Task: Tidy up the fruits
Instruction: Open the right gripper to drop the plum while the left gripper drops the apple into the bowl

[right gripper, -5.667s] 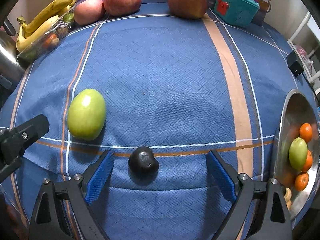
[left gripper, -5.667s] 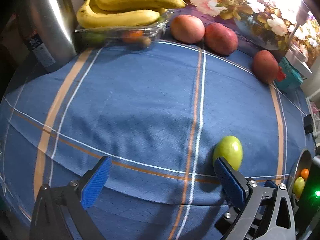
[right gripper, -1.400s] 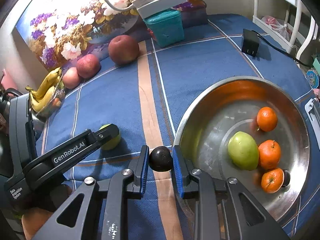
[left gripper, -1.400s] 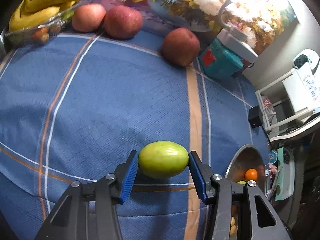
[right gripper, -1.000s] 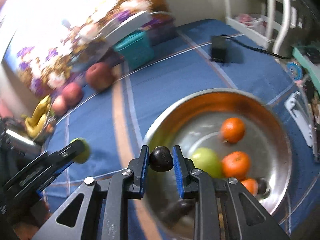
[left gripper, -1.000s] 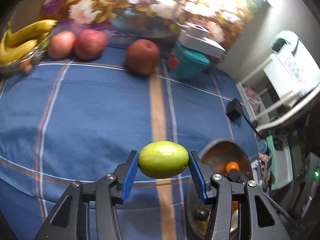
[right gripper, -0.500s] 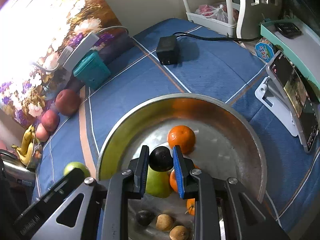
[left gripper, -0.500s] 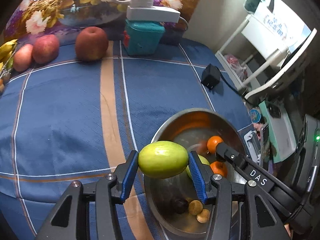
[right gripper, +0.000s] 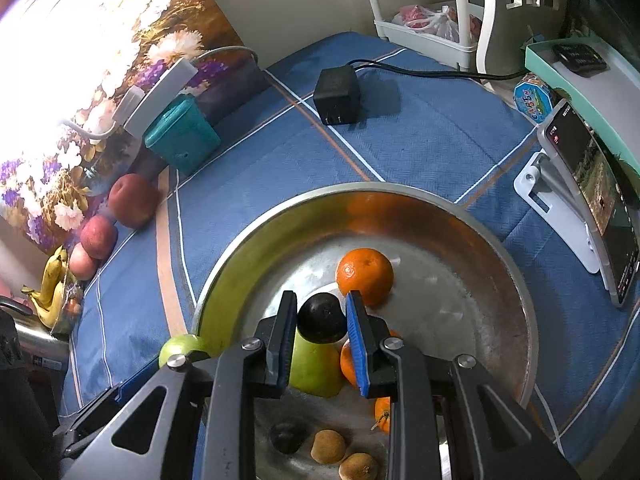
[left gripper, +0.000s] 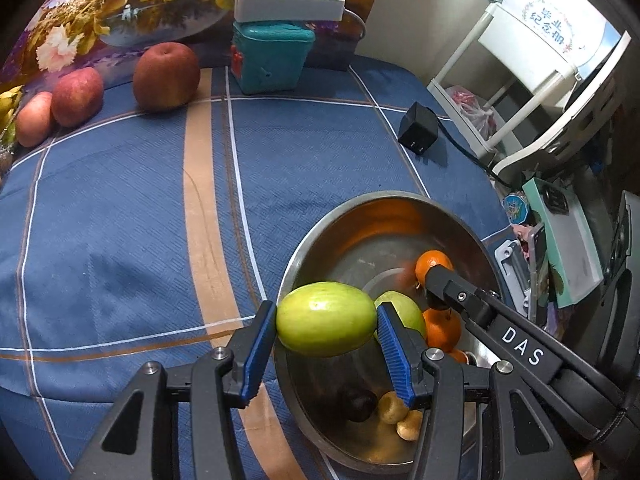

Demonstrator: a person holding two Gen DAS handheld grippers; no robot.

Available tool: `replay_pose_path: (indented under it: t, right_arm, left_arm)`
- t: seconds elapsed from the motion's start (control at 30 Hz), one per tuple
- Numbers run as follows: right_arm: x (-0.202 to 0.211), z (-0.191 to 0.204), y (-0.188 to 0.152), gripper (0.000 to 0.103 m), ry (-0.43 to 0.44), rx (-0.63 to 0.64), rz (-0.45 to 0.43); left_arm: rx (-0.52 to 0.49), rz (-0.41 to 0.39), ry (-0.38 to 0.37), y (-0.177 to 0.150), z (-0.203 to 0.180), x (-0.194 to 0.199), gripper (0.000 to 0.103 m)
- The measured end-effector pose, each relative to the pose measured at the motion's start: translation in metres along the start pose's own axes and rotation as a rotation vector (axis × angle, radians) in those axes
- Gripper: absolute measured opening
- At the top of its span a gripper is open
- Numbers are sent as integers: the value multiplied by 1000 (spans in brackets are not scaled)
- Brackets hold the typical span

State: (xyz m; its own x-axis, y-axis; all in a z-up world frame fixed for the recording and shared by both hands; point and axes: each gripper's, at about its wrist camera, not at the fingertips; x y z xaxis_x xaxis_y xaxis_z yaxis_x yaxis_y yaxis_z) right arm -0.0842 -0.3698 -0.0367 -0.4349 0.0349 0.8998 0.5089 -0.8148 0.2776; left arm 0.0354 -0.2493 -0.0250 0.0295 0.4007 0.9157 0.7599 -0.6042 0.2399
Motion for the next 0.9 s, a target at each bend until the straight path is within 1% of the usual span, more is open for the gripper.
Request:
replay_pose_path:
  t: [0.13,0.2,0.23,0.27,0.5,0.67,0.73,0.77,0.83,0.9]
  right_arm:
    - [-1,0,0,29,-5,-3,5]
    - [0,-1,1,33,-5,-3,2]
    - [0,-1,0,38,-4,-3,-1]
    - [1,0,0,40,-3,-2,-1]
    - [1,0,0,43,-5,1,-2]
    - [2,1,0,44,-13,9,1]
    - [1,2,0,49,-22,13,4]
    - [1,3,0,49,-26,16,5]
    - [0,4,0,49,-32,25,8]
    - [0,5,0,49,-37,33,9]
  left_arm:
    - [3,6,-7,0,1,0,55]
    - [4,7,-14,-1,1,0,56]
    - [4,9,-18,0,1,0,56]
    - [4,11,-16,0,0,0,56]
    - [9,8,-2,0,2,2,57]
    - [39,-4,28,1,12,8,63]
    - [60,-9,41,2,18,10,64]
    - [70,-10,52,2,21,11,65]
    - [85,-15,87,2,28,12,67]
    - [104,-22,145,1,35,13,76]
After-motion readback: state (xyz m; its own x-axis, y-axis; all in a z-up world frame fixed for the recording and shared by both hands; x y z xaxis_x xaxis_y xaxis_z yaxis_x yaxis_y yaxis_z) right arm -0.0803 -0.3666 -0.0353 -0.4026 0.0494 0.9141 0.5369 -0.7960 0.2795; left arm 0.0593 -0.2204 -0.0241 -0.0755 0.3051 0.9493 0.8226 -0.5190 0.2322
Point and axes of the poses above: each gripper's, at about its wrist camera, not at the fingertips, and x roughly against the way its jaws point, z to its left, y to its top, and after that the axes turned 9 degrees about z, right-handed
